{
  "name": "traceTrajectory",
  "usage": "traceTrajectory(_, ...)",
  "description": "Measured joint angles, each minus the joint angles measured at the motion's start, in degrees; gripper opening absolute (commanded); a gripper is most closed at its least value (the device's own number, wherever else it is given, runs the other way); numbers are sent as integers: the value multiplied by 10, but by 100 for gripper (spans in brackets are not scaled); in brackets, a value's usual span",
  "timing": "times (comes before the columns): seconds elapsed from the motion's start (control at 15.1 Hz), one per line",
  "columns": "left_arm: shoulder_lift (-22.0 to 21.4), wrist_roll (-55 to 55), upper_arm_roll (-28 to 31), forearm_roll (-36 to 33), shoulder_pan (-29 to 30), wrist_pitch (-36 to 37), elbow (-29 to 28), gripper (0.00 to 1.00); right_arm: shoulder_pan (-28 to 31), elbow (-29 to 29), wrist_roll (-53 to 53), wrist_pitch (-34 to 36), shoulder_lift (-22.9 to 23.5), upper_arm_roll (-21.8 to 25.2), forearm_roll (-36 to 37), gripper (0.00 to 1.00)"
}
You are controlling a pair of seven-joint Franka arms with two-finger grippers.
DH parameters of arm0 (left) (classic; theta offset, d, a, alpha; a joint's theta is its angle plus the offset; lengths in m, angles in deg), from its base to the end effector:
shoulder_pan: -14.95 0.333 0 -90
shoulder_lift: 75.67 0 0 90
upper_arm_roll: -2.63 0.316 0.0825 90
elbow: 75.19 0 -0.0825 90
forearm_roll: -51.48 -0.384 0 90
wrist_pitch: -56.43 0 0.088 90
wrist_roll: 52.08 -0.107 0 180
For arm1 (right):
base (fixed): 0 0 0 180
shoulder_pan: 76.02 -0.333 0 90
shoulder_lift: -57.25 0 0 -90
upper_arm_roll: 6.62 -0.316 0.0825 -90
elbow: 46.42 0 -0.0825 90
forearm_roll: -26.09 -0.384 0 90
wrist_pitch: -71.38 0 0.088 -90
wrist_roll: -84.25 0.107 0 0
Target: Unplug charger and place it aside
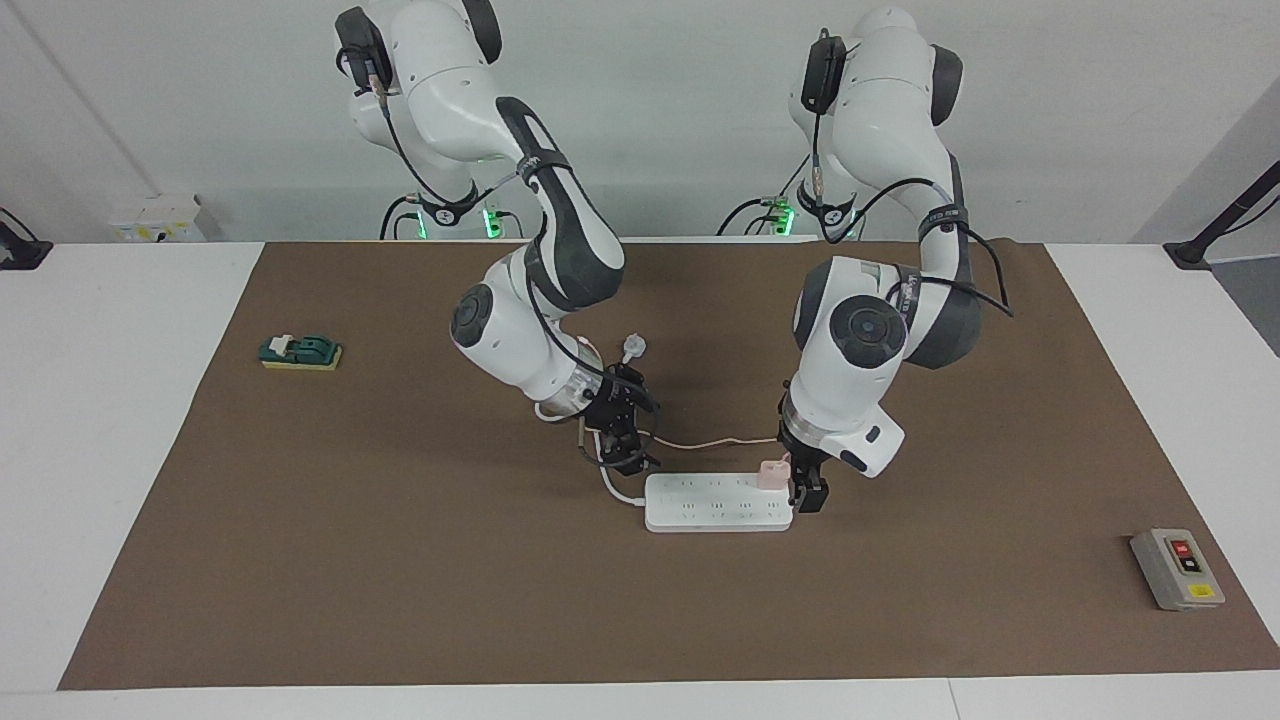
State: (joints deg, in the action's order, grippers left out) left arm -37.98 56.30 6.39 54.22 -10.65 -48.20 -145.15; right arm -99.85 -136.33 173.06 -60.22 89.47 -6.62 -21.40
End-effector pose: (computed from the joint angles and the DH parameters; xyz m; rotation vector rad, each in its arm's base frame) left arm 0.6731 -0.2869 0.3840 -2.2543 -2.1235 0.0412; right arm 0.6480 0.3036 0.3369 -1.7493 1.8972 0.6185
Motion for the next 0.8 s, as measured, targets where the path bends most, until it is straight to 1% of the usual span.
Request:
traceTrajectory(0.2, -5, 13, 0, -4, -7, -14, -26, 100, 2, 34, -1, 25, 35, 2, -9, 100)
traceTrajectory(0.4, -21, 27, 0, -19, -17, -59, -72, 100, 2, 99, -6, 64, 87, 2, -9, 100)
traceTrajectory(0.53, -28, 29, 0, -21, -19, -68, -89, 100, 2, 134, -27, 77, 116, 2, -9, 100)
traceTrajectory(0.8, -43, 29, 1, -27, -19, -95, -128, 100, 2, 166, -63, 82, 145, 3, -9, 100)
